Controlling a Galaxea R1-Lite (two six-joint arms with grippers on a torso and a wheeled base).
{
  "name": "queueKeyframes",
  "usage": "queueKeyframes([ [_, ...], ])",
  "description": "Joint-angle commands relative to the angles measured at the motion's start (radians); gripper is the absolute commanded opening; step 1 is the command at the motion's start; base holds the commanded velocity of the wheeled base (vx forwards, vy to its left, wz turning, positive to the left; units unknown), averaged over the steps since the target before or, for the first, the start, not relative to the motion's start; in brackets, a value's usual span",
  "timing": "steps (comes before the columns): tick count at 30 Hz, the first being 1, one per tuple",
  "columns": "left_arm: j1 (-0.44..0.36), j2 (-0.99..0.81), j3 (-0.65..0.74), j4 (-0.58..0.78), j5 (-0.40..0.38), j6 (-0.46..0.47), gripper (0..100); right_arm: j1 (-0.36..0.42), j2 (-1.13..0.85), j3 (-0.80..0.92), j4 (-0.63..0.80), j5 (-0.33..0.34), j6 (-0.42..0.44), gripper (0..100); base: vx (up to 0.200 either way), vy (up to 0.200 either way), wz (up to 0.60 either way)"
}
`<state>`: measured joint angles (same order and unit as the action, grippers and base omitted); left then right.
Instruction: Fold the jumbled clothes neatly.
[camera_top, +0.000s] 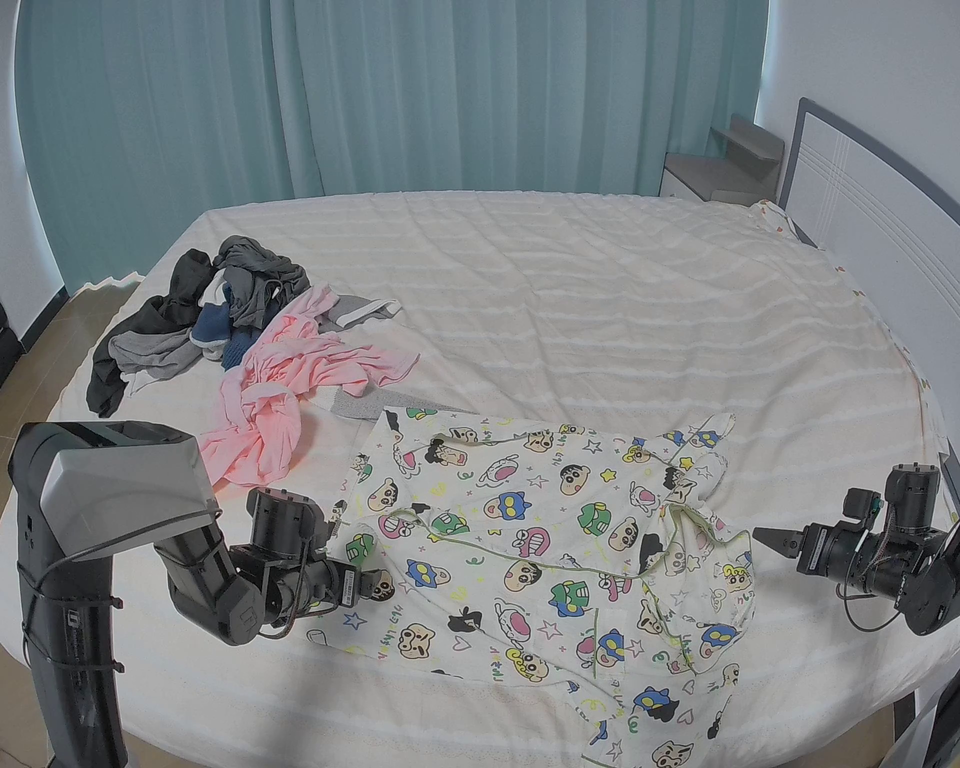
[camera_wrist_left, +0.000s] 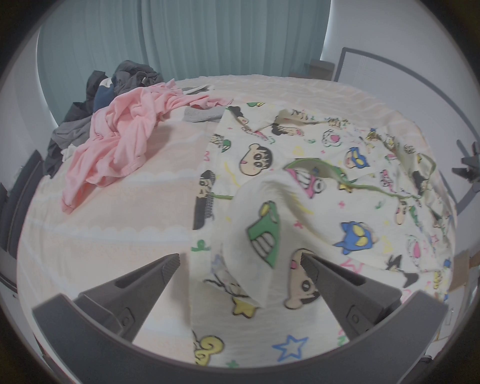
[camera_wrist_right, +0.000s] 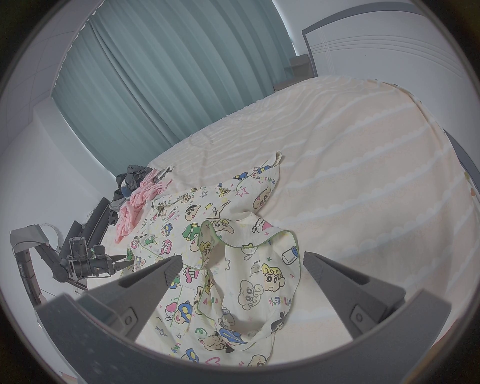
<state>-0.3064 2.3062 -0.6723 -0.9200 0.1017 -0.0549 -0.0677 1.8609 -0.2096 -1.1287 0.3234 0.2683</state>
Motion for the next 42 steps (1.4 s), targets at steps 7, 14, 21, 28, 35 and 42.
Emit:
queueKeyframes([
  [7, 0.049, 0.021, -0.110, 0.007, 0.098, 0.013, 100, 0.000, 0.009, 0.002, -0.002, 0.002, 0.002, 100, 0.000, 0.000, 0.00],
  [14, 0.104, 0.010, -0.167, 0.013, 0.159, 0.021, 100, 0.000, 0.006, 0.002, -0.002, 0.002, 0.000, 100, 0.000, 0.000, 0.00],
  [21, 0.178, -0.001, -0.197, 0.006, 0.196, 0.093, 100, 0.000, 0.008, 0.006, -0.002, 0.002, 0.002, 100, 0.000, 0.000, 0.00],
  [28, 0.196, -0.113, -0.170, 0.061, 0.190, 0.069, 100, 0.000, 0.004, 0.007, -0.002, 0.002, 0.002, 100, 0.000, 0.000, 0.00],
  [35, 0.124, -0.366, 0.039, 0.228, 0.007, -0.212, 100, -0.006, -0.009, 0.015, -0.003, 0.000, 0.008, 100, 0.000, 0.000, 0.00],
  [42, -0.026, -0.461, 0.352, 0.221, -0.074, -0.464, 100, -0.006, -0.014, 0.056, -0.003, 0.005, 0.006, 100, 0.000, 0.000, 0.00],
])
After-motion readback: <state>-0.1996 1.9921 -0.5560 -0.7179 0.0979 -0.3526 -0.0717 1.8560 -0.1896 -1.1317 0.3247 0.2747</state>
